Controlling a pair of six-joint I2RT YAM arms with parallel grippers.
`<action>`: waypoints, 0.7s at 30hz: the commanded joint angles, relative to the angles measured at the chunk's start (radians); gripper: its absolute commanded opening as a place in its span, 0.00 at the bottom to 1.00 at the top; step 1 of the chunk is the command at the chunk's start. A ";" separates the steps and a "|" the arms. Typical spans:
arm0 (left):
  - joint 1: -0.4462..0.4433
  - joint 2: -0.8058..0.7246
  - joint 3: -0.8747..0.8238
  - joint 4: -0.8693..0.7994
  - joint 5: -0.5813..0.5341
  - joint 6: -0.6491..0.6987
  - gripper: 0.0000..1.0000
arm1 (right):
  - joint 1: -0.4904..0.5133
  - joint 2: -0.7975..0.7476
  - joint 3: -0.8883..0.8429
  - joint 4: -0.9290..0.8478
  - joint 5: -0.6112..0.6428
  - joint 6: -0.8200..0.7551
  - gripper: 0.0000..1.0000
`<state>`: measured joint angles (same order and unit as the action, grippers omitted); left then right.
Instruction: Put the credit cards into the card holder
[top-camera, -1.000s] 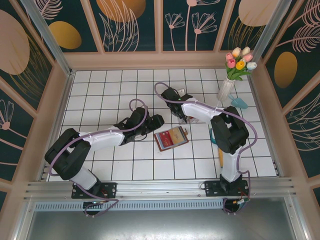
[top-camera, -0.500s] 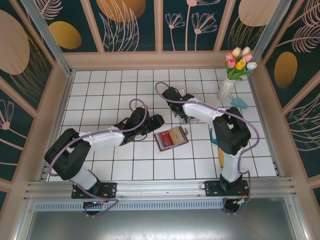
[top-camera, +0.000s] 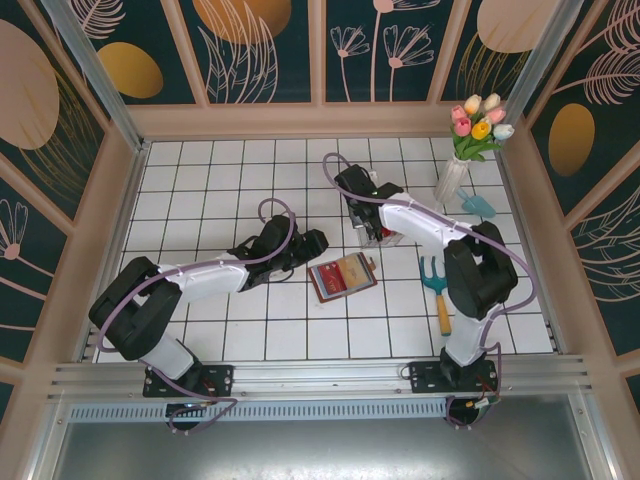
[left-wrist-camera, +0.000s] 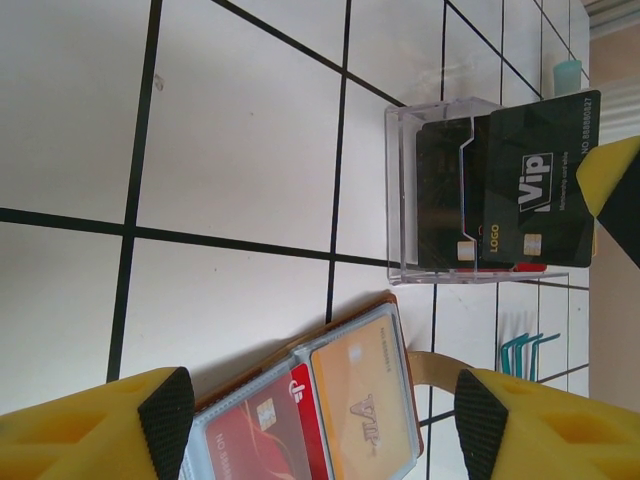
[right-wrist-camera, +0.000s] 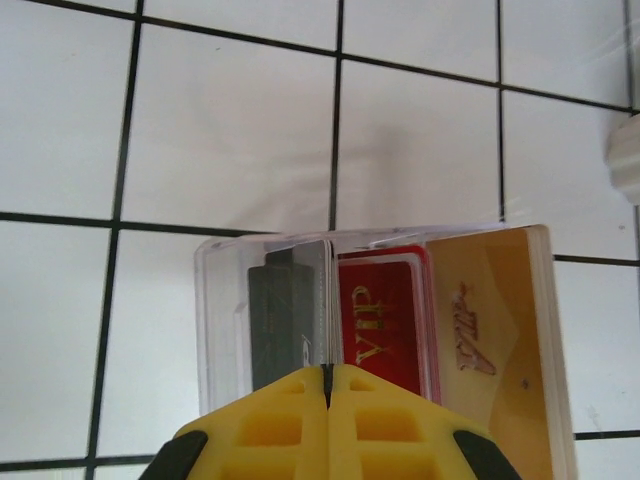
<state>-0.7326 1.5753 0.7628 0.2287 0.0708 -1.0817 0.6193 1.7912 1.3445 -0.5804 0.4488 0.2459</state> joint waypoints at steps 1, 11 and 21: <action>0.012 -0.029 -0.005 0.044 0.036 -0.002 0.72 | -0.025 -0.108 -0.032 0.011 -0.136 0.033 0.00; 0.105 -0.046 -0.057 0.439 0.335 -0.093 0.79 | -0.189 -0.432 -0.206 0.234 -0.786 0.158 0.00; 0.127 0.031 0.023 0.724 0.520 -0.186 0.82 | -0.246 -0.489 -0.268 0.421 -1.185 0.276 0.00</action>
<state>-0.6132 1.5803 0.7525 0.7784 0.5014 -1.2160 0.3820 1.3136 1.0832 -0.2565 -0.5785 0.4759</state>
